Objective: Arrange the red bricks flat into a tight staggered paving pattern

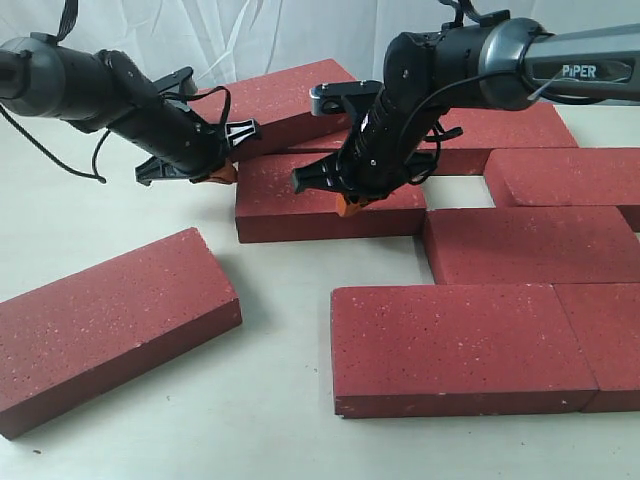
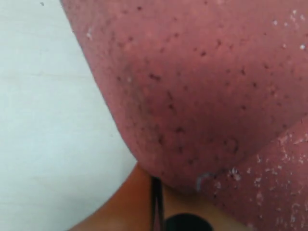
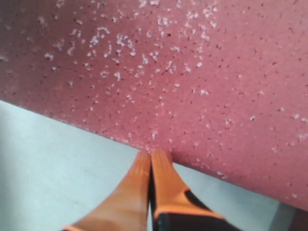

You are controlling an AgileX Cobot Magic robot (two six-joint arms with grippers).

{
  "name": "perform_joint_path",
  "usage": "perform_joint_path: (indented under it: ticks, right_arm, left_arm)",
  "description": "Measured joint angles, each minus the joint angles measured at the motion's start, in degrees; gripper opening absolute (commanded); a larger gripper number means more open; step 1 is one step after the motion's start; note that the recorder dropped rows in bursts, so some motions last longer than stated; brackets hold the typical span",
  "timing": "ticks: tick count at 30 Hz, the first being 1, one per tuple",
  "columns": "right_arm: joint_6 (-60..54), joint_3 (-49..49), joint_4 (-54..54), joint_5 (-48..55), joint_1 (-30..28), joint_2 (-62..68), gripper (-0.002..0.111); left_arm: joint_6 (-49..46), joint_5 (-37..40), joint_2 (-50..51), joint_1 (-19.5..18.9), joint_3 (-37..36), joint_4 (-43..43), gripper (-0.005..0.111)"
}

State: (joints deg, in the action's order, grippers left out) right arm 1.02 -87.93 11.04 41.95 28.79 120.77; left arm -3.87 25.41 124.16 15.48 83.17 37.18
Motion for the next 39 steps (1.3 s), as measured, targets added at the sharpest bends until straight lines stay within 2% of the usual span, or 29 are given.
perform_joint_path:
  ticks: [8, 17, 22, 29, 33, 39]
  right_arm:
    - [0.0, 0.0, 0.0, -0.5, 0.0, 0.0, -0.001]
    - [-0.1, 0.0, 0.2, -0.9, -1.2, 0.0, -0.001]
    - [-0.1, 0.1, 2.1, -0.9, -4.1, -2.3, -0.001]
    - [-0.1, 0.1, 4.6, 0.1, -11.7, -5.8, -0.001]
    - [-0.4, 0.1, 4.6, 2.2, -15.3, -6.0, -0.001]
    - [-0.5, 0.1, 3.9, 2.7, -15.9, -6.0, -0.001]
  left_arm:
    - [-4.9, -1.0, 1.1, 1.0, 0.0, 4.7, 0.0]
    - [-5.7, -1.1, 1.1, 1.0, 0.0, 5.4, 0.0]
    - [-6.2, -1.7, 1.3, 1.3, 0.0, 5.9, 0.0]
    - [-6.7, -2.8, 1.3, 1.6, 0.0, 6.5, 0.0]
    - [-7.0, -5.8, 1.3, 3.2, 0.0, 7.5, 0.0]
    - [-7.2, -7.7, 1.4, 5.4, 0.4, 8.6, 0.0]
